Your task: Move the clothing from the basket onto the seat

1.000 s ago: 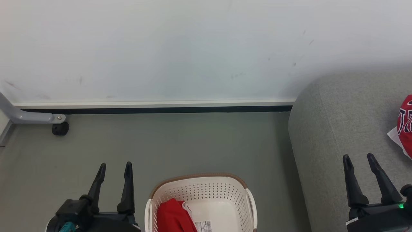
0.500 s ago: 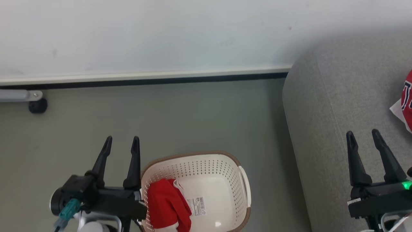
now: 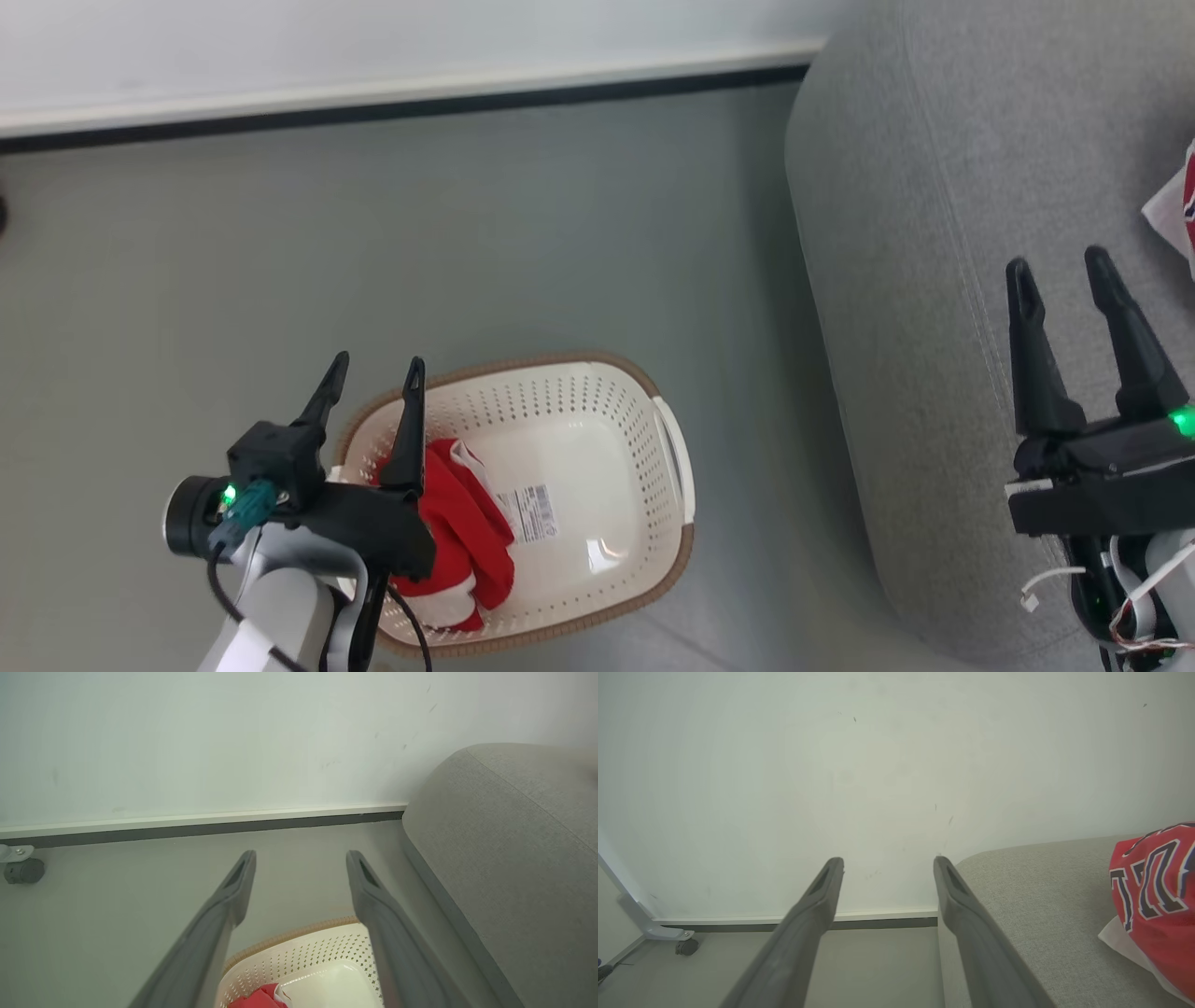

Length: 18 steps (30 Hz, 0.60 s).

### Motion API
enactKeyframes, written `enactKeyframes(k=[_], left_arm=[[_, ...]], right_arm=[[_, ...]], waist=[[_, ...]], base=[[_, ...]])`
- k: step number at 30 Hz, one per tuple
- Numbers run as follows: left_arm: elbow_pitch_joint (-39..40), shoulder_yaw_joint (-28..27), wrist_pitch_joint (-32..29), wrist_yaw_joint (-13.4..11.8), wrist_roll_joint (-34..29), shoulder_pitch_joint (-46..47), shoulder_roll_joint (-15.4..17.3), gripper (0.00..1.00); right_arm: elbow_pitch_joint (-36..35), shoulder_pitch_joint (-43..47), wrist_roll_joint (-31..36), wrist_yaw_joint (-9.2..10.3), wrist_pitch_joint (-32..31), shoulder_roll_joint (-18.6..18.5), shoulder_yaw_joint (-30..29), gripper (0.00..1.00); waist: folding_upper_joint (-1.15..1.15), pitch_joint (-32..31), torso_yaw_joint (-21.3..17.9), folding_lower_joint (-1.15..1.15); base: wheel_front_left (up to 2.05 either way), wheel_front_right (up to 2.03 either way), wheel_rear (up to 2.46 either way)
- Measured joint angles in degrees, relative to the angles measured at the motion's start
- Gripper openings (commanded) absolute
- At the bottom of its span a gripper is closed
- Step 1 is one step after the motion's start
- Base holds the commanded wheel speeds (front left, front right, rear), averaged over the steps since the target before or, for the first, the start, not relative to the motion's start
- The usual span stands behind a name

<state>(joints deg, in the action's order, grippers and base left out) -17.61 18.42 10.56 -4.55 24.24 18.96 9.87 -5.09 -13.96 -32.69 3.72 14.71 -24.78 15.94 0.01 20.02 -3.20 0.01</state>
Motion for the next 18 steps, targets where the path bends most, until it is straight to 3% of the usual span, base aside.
enactKeyframes(k=[18], left_arm=[[-20.09, 3.30, -7.68, 0.08, -3.34, 11.65, -0.15, 1.00]], right_arm=[[-3.80, -10.59, -0.58, -2.76, 0.00, 3.35, -0.05, 1.00]], waist=[[0.00, 15.09, -5.06, 0.00]], base=[[0.00, 0.00, 0.00]])
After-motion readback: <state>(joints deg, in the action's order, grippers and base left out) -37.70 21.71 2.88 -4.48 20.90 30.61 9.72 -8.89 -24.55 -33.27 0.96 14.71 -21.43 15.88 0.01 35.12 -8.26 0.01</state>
